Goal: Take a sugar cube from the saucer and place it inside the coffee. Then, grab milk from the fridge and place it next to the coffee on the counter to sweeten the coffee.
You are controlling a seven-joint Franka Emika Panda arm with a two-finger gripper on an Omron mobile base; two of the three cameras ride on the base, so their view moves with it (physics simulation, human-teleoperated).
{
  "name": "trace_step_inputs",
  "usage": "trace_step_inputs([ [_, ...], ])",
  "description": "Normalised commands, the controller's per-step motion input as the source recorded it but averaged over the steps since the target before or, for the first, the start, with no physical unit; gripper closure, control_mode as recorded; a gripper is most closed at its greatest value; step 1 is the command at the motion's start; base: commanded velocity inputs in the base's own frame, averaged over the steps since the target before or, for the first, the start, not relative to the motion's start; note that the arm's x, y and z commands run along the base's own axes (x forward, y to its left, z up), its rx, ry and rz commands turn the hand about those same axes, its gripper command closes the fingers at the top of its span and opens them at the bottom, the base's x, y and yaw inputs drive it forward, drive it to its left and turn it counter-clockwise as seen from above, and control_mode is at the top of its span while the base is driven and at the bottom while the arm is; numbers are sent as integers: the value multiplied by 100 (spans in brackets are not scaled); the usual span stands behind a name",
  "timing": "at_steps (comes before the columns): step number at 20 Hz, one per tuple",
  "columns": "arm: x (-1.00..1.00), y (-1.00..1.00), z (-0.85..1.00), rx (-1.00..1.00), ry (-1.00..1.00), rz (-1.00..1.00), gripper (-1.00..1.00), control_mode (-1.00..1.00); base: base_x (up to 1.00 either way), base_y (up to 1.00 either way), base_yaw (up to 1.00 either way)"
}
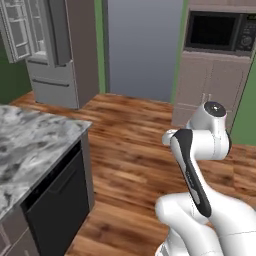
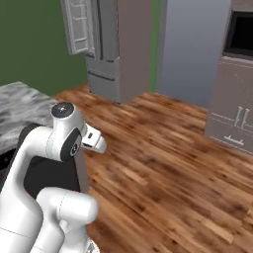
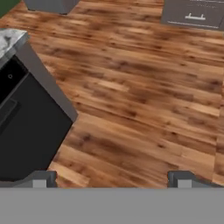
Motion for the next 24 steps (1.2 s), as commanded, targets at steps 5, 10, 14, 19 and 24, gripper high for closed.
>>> trace_step_inputs([
  [5, 0, 0, 0, 0, 0, 0, -100, 100, 100, -22, 19],
  [10, 0, 0, 0, 0, 0, 0, -100, 100, 100, -15, 21],
  [14, 0, 0, 0, 0, 0, 0, -100, 100, 100, -11, 26],
  [19, 0, 0, 0, 0, 0, 0, -100, 100, 100, -12, 28],
  [24, 0, 0, 0, 0, 0, 0, -100, 100, 100, -16, 34],
])
